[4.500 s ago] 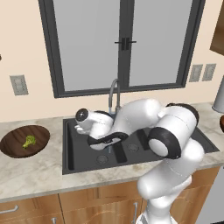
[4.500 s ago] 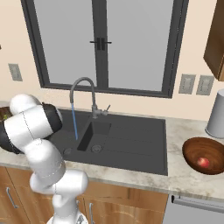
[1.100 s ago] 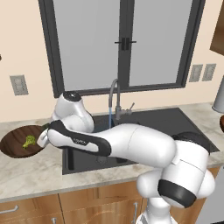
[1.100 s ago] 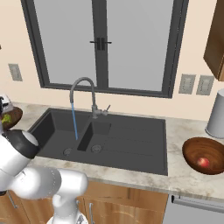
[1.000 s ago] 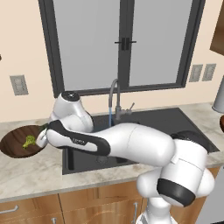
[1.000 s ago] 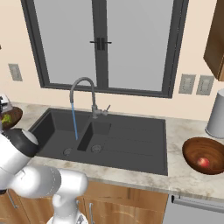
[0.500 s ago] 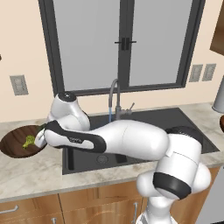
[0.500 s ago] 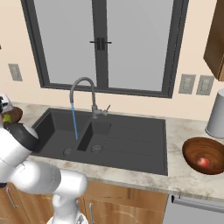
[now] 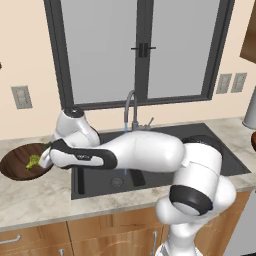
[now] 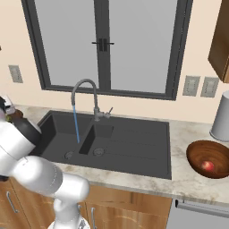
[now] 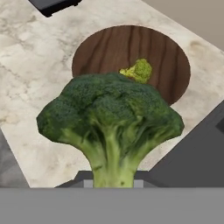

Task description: Pick the broccolis from the sink and place them in one bowl. Place the peach in the other bowl. Then turn off the sink faucet.

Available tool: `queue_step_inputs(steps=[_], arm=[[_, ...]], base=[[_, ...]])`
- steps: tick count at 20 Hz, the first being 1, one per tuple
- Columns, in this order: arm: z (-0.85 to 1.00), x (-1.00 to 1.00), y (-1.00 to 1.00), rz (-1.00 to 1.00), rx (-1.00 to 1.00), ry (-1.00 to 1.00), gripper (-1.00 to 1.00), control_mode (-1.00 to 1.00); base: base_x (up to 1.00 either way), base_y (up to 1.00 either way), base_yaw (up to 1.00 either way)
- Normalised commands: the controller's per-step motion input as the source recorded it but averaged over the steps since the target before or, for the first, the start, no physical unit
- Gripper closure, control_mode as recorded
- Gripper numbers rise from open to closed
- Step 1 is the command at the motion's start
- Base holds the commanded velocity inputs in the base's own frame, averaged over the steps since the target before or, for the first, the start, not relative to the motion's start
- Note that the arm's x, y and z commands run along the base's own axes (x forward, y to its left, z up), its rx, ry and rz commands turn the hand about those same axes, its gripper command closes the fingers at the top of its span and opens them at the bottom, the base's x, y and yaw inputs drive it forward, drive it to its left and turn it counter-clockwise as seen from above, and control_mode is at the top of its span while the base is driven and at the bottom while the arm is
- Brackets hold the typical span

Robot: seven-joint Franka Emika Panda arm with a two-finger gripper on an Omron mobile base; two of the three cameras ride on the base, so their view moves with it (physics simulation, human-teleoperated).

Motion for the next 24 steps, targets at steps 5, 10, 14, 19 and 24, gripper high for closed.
queue_step_inputs(steps=[5, 10, 14, 19, 24], arm=[[-0.09, 0.13, 0.24, -0.01, -0.02, 0.00, 1.00, -1.00], [-0.03, 0.12, 0.25, -0.02, -0.01, 0.00, 1.00, -1.00], [0.00, 0.06, 0.21, -0.03, -0.01, 0.00, 1.00, -1.00], [-0.01, 0.09, 0.15, -0.04, -0.01, 0.00, 1.00, -1.00], [-0.13, 0.16, 0.17, -0.04, -0.03, 0.00, 1.00, -1.00]], base=[[0.00, 0.00, 0.00], [0.00, 0.00, 0.00], [0.00, 0.00, 0.00], [0.00, 0.00, 0.00], [0.00, 0.00, 0.00]])
